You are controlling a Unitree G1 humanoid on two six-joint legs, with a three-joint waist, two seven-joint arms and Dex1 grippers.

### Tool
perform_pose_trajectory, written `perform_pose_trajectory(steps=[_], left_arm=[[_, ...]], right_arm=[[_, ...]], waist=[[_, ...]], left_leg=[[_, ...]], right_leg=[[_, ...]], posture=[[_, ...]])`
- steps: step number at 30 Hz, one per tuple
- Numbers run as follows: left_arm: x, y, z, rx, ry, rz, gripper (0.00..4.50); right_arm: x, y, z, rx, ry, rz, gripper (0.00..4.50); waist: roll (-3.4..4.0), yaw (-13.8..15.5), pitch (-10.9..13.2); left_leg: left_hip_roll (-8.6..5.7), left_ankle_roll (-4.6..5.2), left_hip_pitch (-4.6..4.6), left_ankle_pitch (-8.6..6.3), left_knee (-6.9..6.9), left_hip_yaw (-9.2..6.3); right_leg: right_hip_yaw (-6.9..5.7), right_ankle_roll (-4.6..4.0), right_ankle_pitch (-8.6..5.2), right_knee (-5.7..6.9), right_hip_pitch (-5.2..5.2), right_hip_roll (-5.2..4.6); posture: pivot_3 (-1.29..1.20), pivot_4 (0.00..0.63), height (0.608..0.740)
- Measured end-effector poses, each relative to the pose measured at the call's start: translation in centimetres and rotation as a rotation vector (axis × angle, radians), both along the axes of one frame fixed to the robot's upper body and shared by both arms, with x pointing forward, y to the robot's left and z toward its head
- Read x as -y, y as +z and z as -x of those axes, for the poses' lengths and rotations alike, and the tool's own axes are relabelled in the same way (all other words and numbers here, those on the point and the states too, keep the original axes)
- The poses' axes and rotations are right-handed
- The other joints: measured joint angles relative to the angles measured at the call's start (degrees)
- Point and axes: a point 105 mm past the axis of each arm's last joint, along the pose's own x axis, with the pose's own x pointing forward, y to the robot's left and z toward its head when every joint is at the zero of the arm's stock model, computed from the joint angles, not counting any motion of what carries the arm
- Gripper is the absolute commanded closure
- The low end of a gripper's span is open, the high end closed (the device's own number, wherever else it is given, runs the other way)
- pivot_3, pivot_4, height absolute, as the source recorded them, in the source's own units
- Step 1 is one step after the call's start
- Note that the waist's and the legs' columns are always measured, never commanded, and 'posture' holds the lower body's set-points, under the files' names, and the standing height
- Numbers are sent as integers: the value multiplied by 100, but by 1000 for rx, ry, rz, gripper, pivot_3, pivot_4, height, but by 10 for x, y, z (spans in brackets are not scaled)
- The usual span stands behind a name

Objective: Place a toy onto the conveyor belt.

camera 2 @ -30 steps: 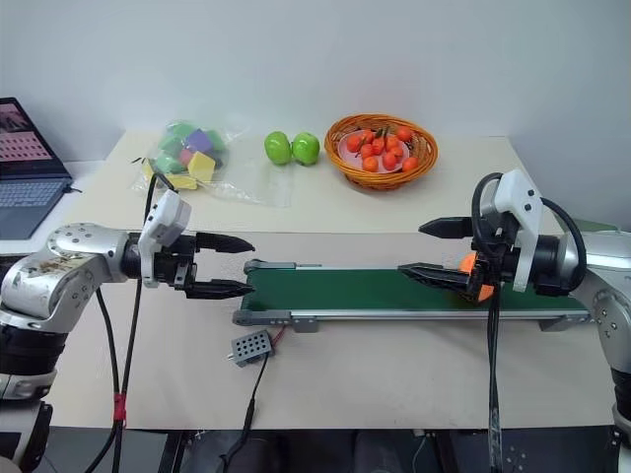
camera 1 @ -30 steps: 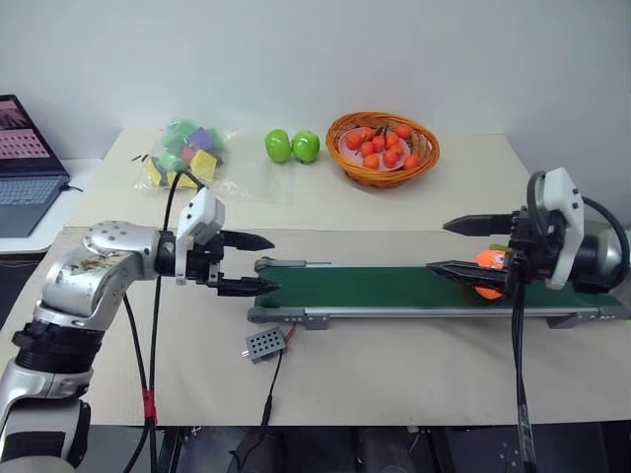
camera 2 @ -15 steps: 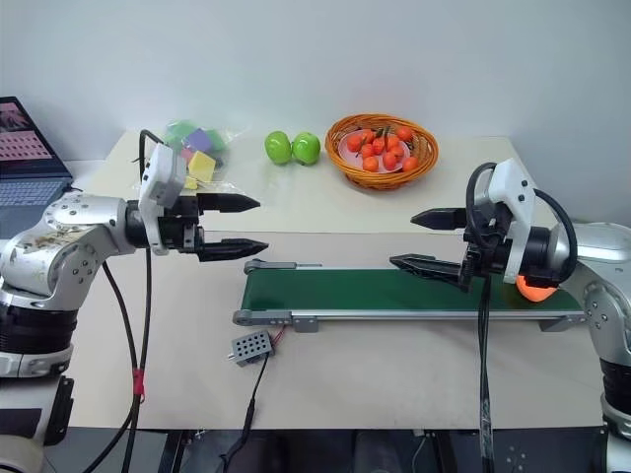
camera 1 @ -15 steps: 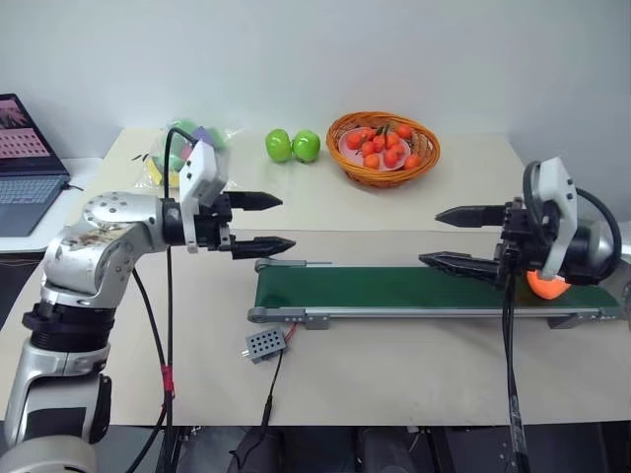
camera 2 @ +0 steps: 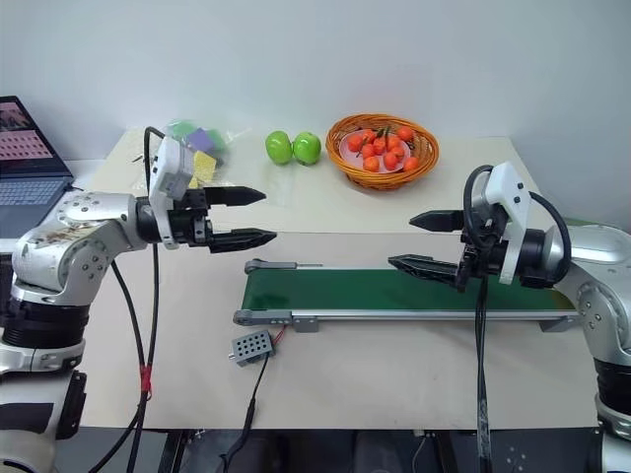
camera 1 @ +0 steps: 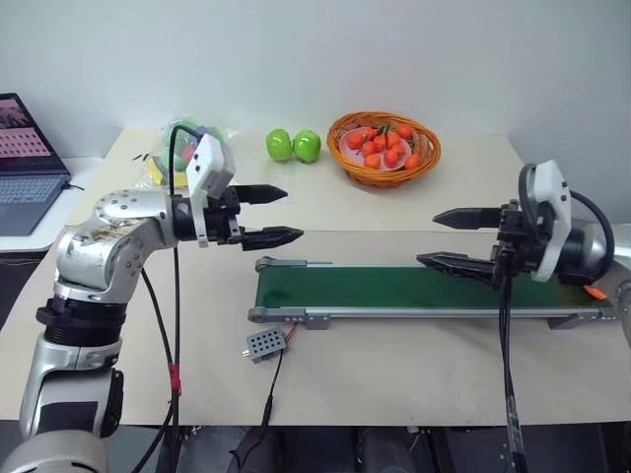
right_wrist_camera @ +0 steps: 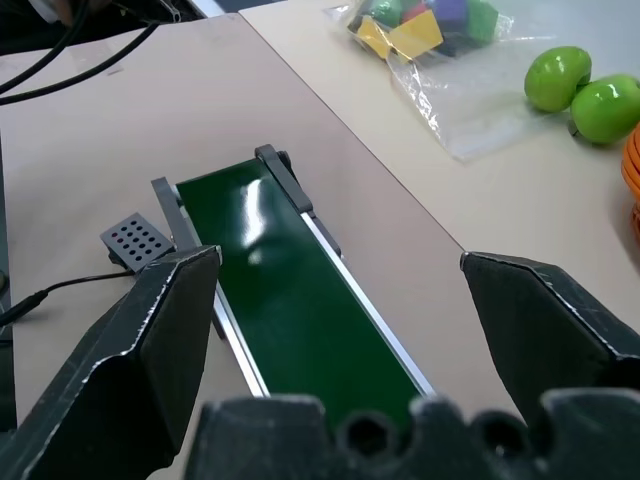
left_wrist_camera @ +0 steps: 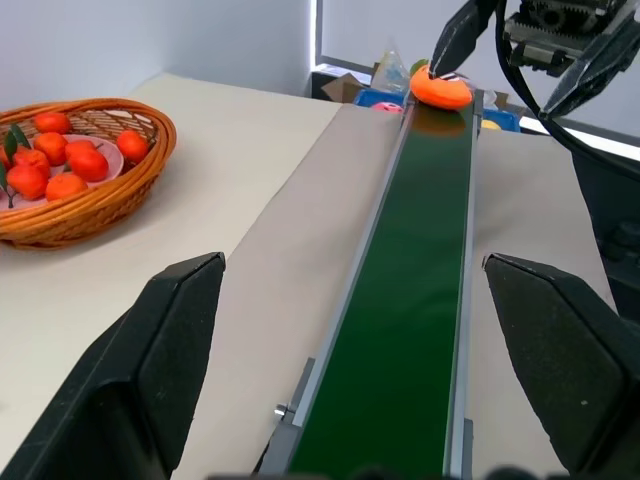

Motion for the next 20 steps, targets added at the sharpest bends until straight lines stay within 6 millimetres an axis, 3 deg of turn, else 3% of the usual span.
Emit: perform_pose_trajectory(steps=[20], left_arm=[[-2, -1, -1, -12, 16, -9, 83]], right_arm=[[-2, 1, -6, 24, -6, 4, 0]], waist=[[0, -3, 0]], left_leg=[[0, 0, 0, 0, 0, 0]], right_leg=[[0, 0, 0, 1, 0, 0]], posture=[[0, 150, 738]])
